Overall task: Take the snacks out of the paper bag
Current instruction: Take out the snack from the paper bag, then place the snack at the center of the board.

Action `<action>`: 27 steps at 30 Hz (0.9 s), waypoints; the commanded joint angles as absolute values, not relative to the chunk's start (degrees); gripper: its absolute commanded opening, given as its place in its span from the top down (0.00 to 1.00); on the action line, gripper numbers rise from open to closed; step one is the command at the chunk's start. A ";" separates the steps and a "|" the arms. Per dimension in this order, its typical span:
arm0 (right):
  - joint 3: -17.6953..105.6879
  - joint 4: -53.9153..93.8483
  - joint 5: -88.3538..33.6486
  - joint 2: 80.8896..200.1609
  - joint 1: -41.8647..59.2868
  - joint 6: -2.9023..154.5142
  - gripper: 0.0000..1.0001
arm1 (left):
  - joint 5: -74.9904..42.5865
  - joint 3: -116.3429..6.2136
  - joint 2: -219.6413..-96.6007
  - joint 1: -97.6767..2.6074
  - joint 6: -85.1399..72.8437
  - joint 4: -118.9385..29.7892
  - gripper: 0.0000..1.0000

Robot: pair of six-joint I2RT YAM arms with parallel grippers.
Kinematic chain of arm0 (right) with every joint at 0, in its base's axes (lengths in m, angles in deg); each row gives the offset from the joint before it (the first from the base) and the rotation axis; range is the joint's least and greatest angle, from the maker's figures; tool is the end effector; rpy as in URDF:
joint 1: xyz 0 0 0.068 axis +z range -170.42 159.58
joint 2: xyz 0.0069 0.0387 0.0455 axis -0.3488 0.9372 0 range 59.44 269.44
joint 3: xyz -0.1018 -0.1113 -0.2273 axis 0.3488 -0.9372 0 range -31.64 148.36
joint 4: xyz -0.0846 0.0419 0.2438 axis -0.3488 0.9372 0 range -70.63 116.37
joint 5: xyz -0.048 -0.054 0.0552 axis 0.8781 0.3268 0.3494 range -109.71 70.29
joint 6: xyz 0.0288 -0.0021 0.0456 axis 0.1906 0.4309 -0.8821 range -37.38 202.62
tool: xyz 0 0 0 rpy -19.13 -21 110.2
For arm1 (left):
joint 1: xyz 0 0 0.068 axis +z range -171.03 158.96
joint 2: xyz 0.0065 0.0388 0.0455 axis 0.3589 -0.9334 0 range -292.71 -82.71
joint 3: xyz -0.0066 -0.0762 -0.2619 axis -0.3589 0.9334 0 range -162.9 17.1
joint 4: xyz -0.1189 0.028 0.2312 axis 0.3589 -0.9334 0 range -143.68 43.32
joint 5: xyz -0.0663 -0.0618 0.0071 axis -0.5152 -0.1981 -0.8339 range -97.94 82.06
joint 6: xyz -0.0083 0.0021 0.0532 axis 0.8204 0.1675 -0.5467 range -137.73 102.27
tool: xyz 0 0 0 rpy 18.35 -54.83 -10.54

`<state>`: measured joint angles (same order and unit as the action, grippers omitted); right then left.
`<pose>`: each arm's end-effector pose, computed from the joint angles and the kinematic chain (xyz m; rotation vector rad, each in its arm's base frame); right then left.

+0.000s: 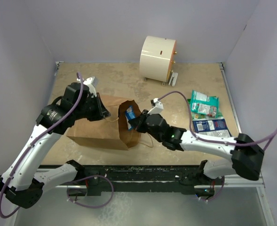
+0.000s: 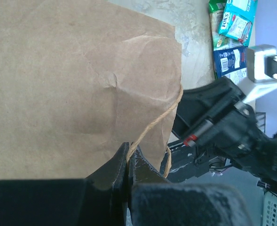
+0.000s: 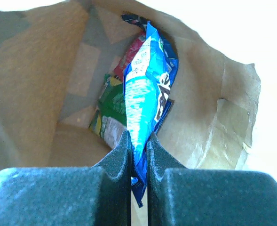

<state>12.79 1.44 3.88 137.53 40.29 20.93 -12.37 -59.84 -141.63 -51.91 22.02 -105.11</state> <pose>0.1619 0.2593 0.2571 0.3250 1.9465 1.0974 0.1544 -0.0954 0.4016 -0.1417 2.3784 -0.7115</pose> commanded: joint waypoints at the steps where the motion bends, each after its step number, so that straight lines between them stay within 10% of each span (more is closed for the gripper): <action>1: 11.08 7.68 -2.96 126.99 39.99 30.95 1.00 | -11.35 -59.81 -141.87 -51.62 22.50 -102.03 1.00; 12: 19.75 48.93 -4.19 106.02 39.79 34.38 1.00 | -6.89 -61.13 -143.77 -51.62 20.19 -101.96 1.00; 27: 40.03 76.33 22.80 117.57 24.07 26.48 1.00 | -7.34 -61.68 -146.16 -51.62 14.99 -103.54 1.00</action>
<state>38.34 71.73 16.32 116.04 33.60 28.19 -6.82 -59.86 -146.13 -51.91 18.04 -104.68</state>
